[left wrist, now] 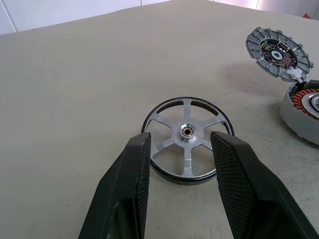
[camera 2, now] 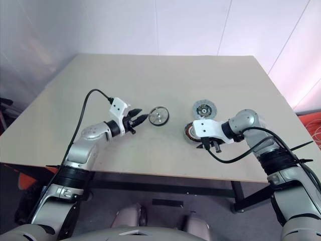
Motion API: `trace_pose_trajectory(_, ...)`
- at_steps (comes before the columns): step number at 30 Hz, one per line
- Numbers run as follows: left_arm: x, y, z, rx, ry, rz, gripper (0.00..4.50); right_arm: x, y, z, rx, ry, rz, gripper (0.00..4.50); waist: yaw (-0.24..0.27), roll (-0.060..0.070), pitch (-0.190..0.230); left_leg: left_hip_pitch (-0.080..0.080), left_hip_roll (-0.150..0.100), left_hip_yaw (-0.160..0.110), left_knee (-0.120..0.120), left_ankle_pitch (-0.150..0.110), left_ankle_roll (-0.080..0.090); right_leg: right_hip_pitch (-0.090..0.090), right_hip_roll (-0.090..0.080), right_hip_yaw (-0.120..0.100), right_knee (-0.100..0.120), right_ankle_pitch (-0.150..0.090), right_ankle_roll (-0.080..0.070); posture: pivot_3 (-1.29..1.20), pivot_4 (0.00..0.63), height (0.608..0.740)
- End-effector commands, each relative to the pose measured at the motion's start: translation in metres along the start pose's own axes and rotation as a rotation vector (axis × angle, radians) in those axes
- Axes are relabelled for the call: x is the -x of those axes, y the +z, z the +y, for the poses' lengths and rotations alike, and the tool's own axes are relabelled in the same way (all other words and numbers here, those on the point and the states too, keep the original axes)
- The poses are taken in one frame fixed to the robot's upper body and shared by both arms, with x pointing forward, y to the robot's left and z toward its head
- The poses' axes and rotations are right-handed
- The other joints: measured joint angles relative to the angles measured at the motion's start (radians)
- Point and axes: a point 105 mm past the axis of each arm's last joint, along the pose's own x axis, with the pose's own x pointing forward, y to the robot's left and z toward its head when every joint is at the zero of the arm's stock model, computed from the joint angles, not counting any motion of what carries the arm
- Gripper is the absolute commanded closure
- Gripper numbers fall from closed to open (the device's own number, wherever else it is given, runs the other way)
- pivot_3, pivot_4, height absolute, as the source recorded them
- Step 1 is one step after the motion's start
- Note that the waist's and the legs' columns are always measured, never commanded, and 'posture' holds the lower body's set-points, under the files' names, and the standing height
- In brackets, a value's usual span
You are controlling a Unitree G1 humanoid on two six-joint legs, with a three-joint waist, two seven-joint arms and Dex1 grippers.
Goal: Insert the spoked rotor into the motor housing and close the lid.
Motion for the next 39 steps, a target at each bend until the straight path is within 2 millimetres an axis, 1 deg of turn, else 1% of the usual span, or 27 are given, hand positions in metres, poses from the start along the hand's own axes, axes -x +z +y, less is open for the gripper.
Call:
trace_pose_trajectory(1,0.002,0.015,0.003,-0.034,0.008,-0.053,2.5,0.002,0.002,-0.003,0.023,-0.006,0.005,3.67,0.0,0.0,0.0,0.0,0.0,0.0,0.0,0.0,0.0,0.0,0.0,0.0,0.0,0.0,0.0,0.0,0.0,0.74)
trace_pose_trajectory(4,0.002,0.016,0.003,-0.034,0.009,-0.054,2.5,0.001,0.001,-0.004,0.026,-0.006,0.012,4.47,0.001,0.0,0.0,0.0,0.0,0.0,0.0,0.0,0.0,0.0,0.0,0.0,0.0,0.0,0.0,0.0,0.0,0.74)
trace_pose_trajectory(11,0.002,0.015,0.003,-0.033,0.01,-0.054,2.5,0.002,-0.003,-0.007,0.041,-0.016,0.035,4.47,-0.001,0.0,0.0,0.0,0.0,0.0,0.0,0.0,0.0,0.0,0.0,0.0,0.0,0.0,0.0,0.0,0.0,0.74)
trace_pose_trajectory(17,0.002,0.015,0.002,-0.033,0.01,-0.054,2.5,0.005,-0.002,-0.013,0.062,-0.034,0.047,4.47,-0.001,0.0,0.0,0.0,0.0,0.0,0.001,0.0,0.0,0.0,0.0,0.0,0.001,0.0,0.0,0.0,0.0,0.74)
trace_pose_trajectory(21,0.002,0.015,0.002,-0.032,0.011,-0.055,2.5,0.005,0.01,-0.017,0.087,-0.039,0.008,4.47,-0.001,0.0,0.0,0.001,0.0,0.0,0.001,0.0,0.0,0.0,0.0,0.0,0.002,0.001,-0.001,0.0,0.0,0.74)
trace_pose_trajectory(25,0.001,0.015,0.002,-0.032,0.014,-0.057,2.5,-0.001,0.023,-0.017,0.109,-0.02,-0.038,4.47,-0.006,0.0,0.0,0.001,0.001,0.0,0.001,0.0,-0.001,0.0,0.0,0.0,0.002,0.001,-0.001,0.0,0.0,0.74)
trace_pose_trajectory(31,0.004,0.014,0.002,-0.029,0.024,-0.057,2.5,-0.011,0.032,-0.02,0.125,-0.018,-0.06,4.47,-0.03,0.0,0.0,-0.001,0.001,0.0,0.001,0.0,-0.001,-0.003,0.001,0.0,0.002,0.001,-0.001,0.0,0.0,0.74)
trace_pose_trajectory(39,0.004,0.014,0.002,-0.027,0.029,-0.055,2.5,-0.025,0.049,-0.024,0.153,-0.017,-0.106,4.47,-0.029,0.0,0.0,-0.001,0.002,0.0,0.001,0.001,-0.001,-0.003,0.001,0.0,0.003,0.001,-0.001,0.0,0.0,0.74)
